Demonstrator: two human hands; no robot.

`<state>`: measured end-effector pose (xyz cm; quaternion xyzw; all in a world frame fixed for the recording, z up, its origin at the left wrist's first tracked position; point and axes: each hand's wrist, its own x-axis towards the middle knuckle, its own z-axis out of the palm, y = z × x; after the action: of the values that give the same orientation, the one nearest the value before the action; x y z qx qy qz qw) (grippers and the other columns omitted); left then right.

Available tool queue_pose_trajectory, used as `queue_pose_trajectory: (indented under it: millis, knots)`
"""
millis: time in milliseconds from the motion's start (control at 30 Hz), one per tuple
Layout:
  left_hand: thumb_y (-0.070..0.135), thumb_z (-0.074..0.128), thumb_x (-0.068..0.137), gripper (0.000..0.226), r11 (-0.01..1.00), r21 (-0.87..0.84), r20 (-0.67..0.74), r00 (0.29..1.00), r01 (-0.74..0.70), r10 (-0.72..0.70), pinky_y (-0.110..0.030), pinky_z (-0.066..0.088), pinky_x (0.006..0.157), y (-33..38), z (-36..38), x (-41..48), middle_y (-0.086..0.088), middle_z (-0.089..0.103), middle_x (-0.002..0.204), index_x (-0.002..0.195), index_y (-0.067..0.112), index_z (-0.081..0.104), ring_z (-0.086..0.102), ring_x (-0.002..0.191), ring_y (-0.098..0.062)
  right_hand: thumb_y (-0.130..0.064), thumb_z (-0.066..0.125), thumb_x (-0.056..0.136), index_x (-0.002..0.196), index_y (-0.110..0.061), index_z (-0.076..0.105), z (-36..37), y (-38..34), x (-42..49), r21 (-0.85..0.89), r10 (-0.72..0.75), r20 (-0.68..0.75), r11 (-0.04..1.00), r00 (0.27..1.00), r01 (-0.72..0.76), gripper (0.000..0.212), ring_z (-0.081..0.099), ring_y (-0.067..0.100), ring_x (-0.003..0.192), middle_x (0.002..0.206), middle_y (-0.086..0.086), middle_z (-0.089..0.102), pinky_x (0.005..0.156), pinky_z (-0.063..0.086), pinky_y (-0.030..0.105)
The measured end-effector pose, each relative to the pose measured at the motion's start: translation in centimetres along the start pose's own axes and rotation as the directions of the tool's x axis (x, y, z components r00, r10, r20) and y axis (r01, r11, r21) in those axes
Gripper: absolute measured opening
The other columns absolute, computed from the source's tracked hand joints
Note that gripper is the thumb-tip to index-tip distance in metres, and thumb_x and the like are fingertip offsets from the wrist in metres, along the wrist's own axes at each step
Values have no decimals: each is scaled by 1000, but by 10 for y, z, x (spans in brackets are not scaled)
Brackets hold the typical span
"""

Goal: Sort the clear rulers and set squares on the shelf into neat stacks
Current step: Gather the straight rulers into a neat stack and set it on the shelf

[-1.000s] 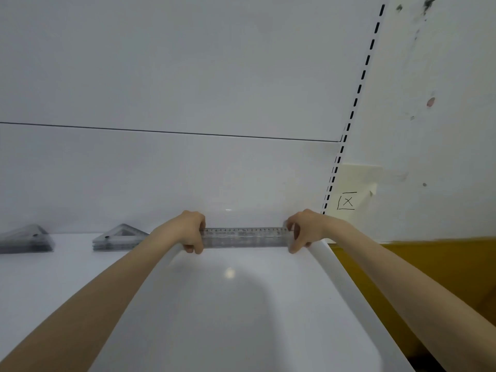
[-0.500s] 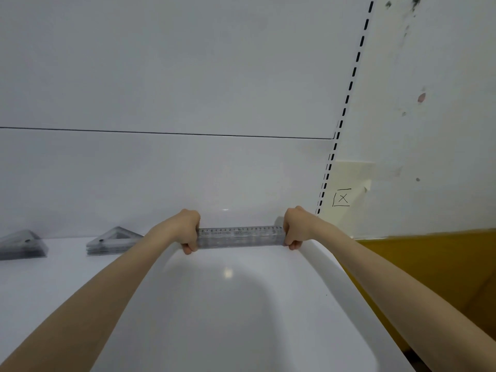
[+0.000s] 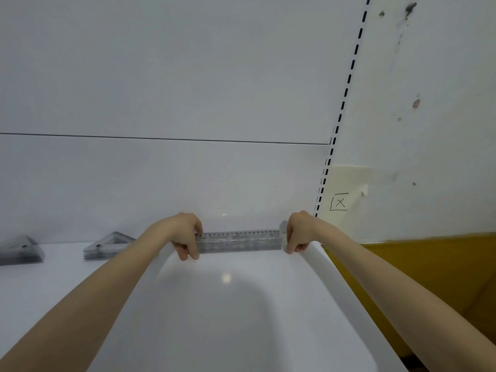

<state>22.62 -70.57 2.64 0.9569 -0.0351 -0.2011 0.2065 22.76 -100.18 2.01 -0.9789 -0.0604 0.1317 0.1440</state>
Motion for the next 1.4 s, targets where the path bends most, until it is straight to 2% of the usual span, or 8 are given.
queue_pose_trajectory:
  millis: [133, 233, 467, 667, 767, 1000, 1233, 1400]
  knots:
    - [6, 88, 62, 65, 991, -137, 23, 1000, -1, 4, -32, 60, 71, -7, -5, -4, -16, 73, 76, 119, 10, 56, 72, 66, -29, -23, 89, 60, 103, -16, 63, -6, 6, -1, 103, -18, -2, 995, 1000, 18, 50, 69, 11, 67, 89, 3, 69, 60, 59, 25]
    - [2, 87, 62, 54, 987, -162, 12, 1000, 4, -2, -34, 60, 71, -12, -3, -2, -20, 73, 82, 110, -3, 63, 73, 73, -32, -21, 89, 63, 118, -25, 62, -3, 1, 1, 159, -81, 19, 984, 997, 77, 61, 65, 11, 63, 95, 4, 68, 58, 57, 23]
    - [3, 86, 64, 34, 987, -162, 9, 1000, 8, -6, -23, 56, 65, -10, -2, -1, -14, 74, 75, 94, -2, 70, 73, 72, -28, -7, 82, 63, 89, -17, 72, 5, -3, 8, 161, -133, -36, 977, 990, 137, 29, 60, 11, 53, 53, -9, 62, 52, 49, 16]
    - [4, 87, 63, 45, 984, -176, -21, 1000, 13, -17, -26, 58, 68, -10, 0, -2, -15, 74, 82, 102, 0, 65, 73, 67, -25, -15, 86, 64, 106, -17, 67, 4, -2, 10, 164, -114, -32, 979, 993, 118, 46, 67, 11, 57, 78, -1, 69, 58, 53, 16]
    - [3, 86, 63, 53, 992, -127, -92, 996, 4, -15, -25, 58, 61, -10, 7, -5, -14, 71, 89, 108, 0, 59, 69, 54, -17, -21, 86, 62, 115, -16, 61, 10, 3, 10, 124, -79, -55, 989, 995, 85, 59, 68, 11, 64, 93, 3, 69, 59, 50, 15]
    - [3, 75, 66, 39, 999, 23, -174, 984, 36, -32, -16, 47, 44, -7, 18, -5, -12, 71, 83, 103, -5, 63, 55, 37, -2, -14, 77, 62, 120, -12, 54, 23, -3, 12, 91, -51, -151, 994, 987, 65, 62, 67, 26, 86, 107, 13, 57, 65, 56, 32]
    - [2, 72, 62, 29, 994, 101, -180, 984, 31, -13, -22, 49, 53, -5, 19, 0, -2, 62, 56, 89, -6, 68, 56, 48, -12, -13, 76, 60, 108, -12, 51, 24, -3, 11, 94, -43, -173, 994, 984, 60, 54, 64, 24, 69, 102, 13, 58, 62, 56, 37]
    - [1, 71, 60, 28, 991, 131, -183, 983, 36, -12, -23, 46, 52, -3, 18, -1, -3, 60, 59, 87, -6, 70, 57, 56, -16, -14, 77, 59, 102, -11, 55, 24, -4, 11, 72, -58, -174, 995, 983, 72, 48, 62, 23, 68, 97, 10, 59, 60, 56, 36]
